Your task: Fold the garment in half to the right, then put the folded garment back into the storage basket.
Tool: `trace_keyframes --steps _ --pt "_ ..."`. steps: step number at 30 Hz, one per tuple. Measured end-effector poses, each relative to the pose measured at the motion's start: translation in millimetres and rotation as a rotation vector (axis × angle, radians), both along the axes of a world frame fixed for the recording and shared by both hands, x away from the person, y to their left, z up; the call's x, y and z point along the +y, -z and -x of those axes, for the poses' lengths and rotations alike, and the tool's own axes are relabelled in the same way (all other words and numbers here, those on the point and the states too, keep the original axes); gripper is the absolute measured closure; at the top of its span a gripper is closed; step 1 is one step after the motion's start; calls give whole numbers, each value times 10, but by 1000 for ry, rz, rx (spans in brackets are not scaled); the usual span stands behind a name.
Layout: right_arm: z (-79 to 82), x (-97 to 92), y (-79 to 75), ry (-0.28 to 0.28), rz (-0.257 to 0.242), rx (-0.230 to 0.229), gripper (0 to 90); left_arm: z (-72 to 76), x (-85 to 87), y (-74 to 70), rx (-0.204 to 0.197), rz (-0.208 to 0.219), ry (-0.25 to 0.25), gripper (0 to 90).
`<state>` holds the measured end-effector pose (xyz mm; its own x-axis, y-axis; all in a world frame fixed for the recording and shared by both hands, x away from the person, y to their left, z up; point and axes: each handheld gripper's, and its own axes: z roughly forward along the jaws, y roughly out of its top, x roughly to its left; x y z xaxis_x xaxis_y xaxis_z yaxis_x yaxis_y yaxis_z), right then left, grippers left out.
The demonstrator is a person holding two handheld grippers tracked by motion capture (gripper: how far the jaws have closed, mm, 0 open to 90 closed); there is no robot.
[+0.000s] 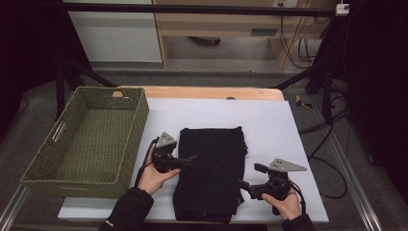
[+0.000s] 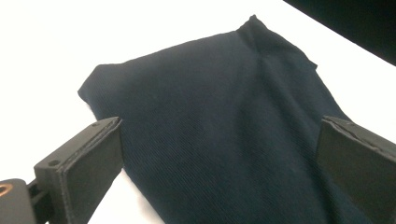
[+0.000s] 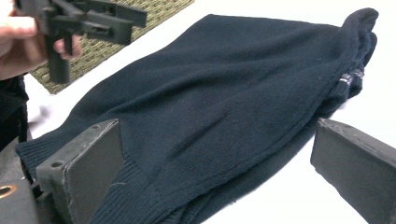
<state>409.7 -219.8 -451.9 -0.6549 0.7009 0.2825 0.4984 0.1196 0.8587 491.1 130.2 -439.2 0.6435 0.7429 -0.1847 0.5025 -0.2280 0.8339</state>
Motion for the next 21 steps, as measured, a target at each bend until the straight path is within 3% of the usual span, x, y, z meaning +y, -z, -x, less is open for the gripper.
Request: trace_keyframes --steps 14,21 --pt "25 36 15 -6 16 7 30 -380 20 55 15 -3 -121 19" --pt "27 33 30 -8 21 11 30 -556 -17 167 33 -72 -192 114"
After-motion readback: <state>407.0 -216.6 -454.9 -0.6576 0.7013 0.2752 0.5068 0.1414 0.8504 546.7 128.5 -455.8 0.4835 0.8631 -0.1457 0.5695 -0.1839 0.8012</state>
